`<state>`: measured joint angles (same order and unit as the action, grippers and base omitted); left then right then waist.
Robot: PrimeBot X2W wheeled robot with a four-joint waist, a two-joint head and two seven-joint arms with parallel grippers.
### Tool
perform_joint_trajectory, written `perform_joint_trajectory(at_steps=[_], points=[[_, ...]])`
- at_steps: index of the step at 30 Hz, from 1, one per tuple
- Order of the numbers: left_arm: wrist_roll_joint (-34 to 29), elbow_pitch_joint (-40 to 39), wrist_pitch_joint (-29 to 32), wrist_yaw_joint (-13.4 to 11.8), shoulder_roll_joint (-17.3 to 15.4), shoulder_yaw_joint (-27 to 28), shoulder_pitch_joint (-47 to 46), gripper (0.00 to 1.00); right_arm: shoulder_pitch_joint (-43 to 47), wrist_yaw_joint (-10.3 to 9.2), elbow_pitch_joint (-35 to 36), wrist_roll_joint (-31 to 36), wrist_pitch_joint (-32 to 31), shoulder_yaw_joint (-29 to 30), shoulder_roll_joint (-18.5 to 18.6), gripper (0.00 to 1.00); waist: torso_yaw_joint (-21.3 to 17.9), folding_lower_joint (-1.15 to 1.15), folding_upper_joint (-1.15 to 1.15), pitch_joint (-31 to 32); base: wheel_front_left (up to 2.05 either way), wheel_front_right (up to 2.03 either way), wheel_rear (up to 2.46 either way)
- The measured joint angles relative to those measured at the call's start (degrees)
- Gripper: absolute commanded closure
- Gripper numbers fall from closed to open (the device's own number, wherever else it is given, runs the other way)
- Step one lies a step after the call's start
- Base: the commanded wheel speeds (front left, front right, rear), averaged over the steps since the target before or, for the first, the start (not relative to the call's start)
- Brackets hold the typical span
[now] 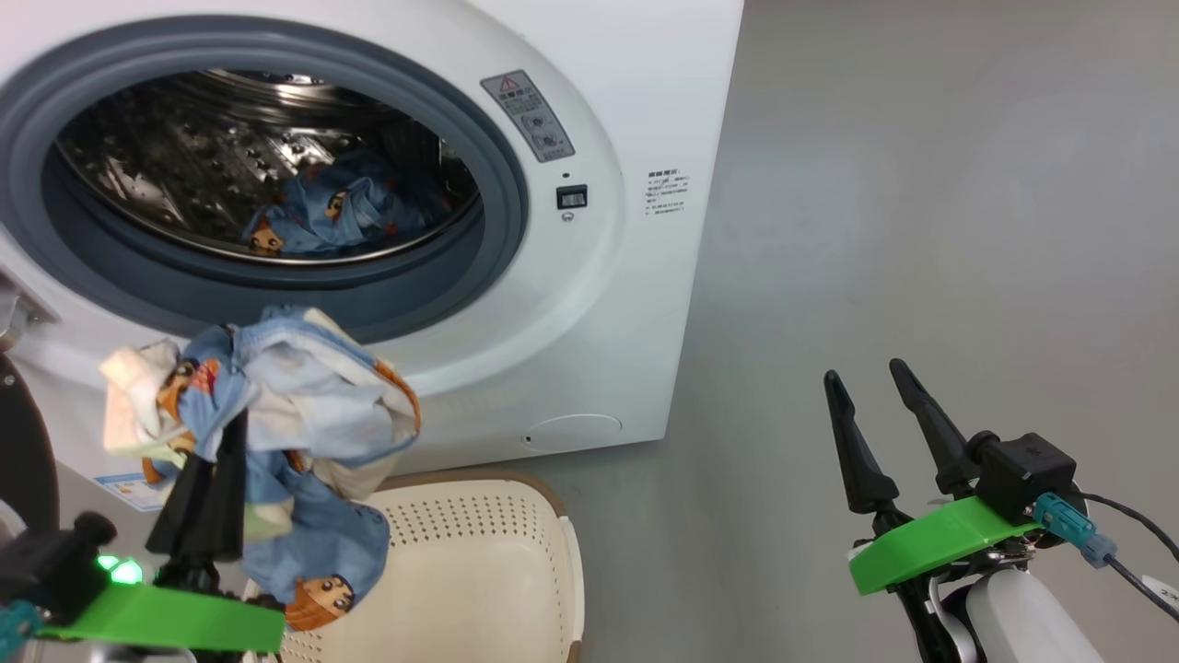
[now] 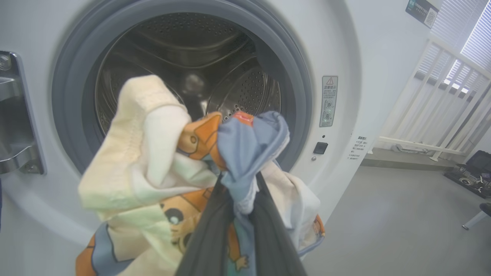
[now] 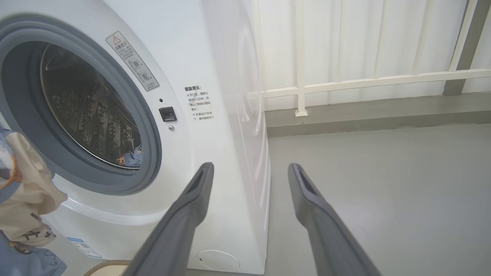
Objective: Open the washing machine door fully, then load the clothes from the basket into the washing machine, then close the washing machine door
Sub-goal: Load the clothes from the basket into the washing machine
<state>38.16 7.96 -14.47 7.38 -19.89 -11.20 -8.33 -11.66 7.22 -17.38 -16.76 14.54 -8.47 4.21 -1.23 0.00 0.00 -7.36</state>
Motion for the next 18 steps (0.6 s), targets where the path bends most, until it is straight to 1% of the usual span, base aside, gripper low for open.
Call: perform_joint_trajectory(at_steps=[3, 7, 11, 16, 17, 18], points=[[-0.01, 0.77, 0.0, 0.0, -0.57, -0.2, -2.21, 1.0, -0.01, 0.01, 0.08, 0.01, 0.0, -0.21, -0.03, 0.0, -0.25, 0.0, 0.0, -0.64, 0.0, 0.0, 0.0], [0.0, 3.85, -0.11, 0.0, -1.64, -1.31, -7.76, 1.0, -0.05, 0.0, 0.29, 0.15, 0.0, -0.42, -0.16, 0.0, -0.79, 0.01, 0.0, -1.83, 0.0, 0.0, 0.0], [0.19, 8.47, -0.14, 0.0, -2.38, -2.91, -13.51, 1.0, -0.29, 0.0, 0.86, 0.44, 0.0, -0.71, -0.42, 0.0, -1.68, 0.0, 0.0, -3.35, 0.0, 0.0, 0.0], [2.8, 16.01, -0.15, 0.0, -4.09, -5.77, -21.36, 1.0, -0.86, 0.0, 1.88, 1.43, 0.0, -0.83, -0.83, 0.0, -3.04, 0.01, 0.0, -6.04, 0.0, 0.0, 0.0], [2.8, 16.01, -0.15, 0.0, -4.09, -5.77, -21.36, 1.0, -0.86, 0.0, 1.88, 1.43, 0.0, -0.83, -0.83, 0.0, -3.04, 0.01, 0.0, -6.04, 0.0, 0.0, 0.0], [3.87, 19.25, -0.14, 0.0, -4.68, -6.75, -24.87, 1.0, -1.1, 0.0, 2.43, 2.34, 0.0, -0.78, -0.91, 0.0, -3.64, 0.01, 0.0, -7.35, 0.0, 0.0, 0.0]])
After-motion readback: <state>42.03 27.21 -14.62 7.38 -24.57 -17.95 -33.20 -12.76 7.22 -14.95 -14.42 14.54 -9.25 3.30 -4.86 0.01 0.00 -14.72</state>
